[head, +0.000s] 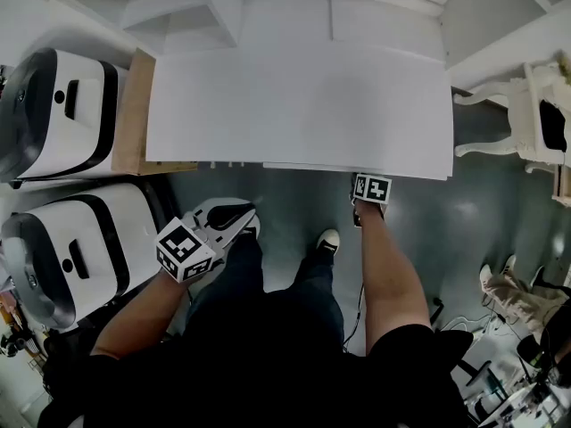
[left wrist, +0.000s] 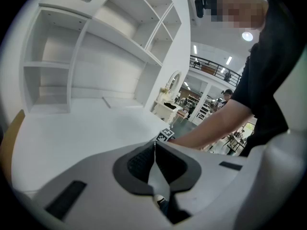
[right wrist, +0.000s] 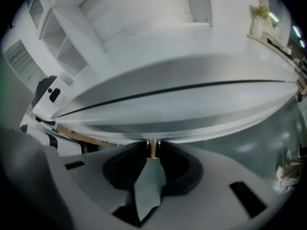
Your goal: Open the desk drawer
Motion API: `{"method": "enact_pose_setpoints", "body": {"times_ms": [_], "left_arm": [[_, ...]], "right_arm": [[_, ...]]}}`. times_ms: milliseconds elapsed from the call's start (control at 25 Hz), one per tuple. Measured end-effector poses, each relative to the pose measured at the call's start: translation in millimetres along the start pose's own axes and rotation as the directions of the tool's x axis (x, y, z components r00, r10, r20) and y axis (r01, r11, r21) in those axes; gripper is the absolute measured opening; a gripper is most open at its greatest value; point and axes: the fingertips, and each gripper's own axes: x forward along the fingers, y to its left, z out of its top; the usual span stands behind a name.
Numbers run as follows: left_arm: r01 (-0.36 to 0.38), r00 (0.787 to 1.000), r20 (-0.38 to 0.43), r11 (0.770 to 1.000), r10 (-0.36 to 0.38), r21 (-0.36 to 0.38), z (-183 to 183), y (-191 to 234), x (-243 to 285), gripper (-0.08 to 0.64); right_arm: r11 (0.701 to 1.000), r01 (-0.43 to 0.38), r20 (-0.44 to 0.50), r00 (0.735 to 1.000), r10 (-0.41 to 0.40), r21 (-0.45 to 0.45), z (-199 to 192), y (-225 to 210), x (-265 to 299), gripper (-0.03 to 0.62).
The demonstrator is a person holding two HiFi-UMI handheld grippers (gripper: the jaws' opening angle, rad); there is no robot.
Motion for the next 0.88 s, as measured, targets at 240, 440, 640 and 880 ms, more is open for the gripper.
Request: {"method": "enact_pose_setpoints", "body": {"times_ms": [240, 440, 640, 880], "left_arm": [[0.001, 1.000, 0.004, 1.000, -0.001, -0.004, 0.2, 0.1, 0.2, 0.017], [0.008, 1.000, 0.011, 1.000, -0.008, 0.003, 3.4, -1.8, 3.2, 0.017], [0.016, 1.000, 0.011, 1.000, -0.017, 0.008, 2.2, -5.0, 7.6, 0.017], [0.031, 0.999, 0.012, 0.999, -0.031, 0.015, 0.5, -12.3, 12.3, 0.017]], "right_arm": [[1.000, -0.002, -0.019, 1.000, 0.002, 0.000, -6.2, 0.9, -2.0, 0.083], [1.000, 0.007, -0.033, 0.999, -0.008, -0.018, -17.7, 1.2, -7.1, 0.083], [1.000, 0.006, -0.041, 0.999, -0.007, -0.029, -35.5, 3.0, -11.7, 0.083], [0.999, -0.001, -0.049, 0.999, -0.001, -0.036, -57.4, 4.4, -19.0, 0.083]]}}
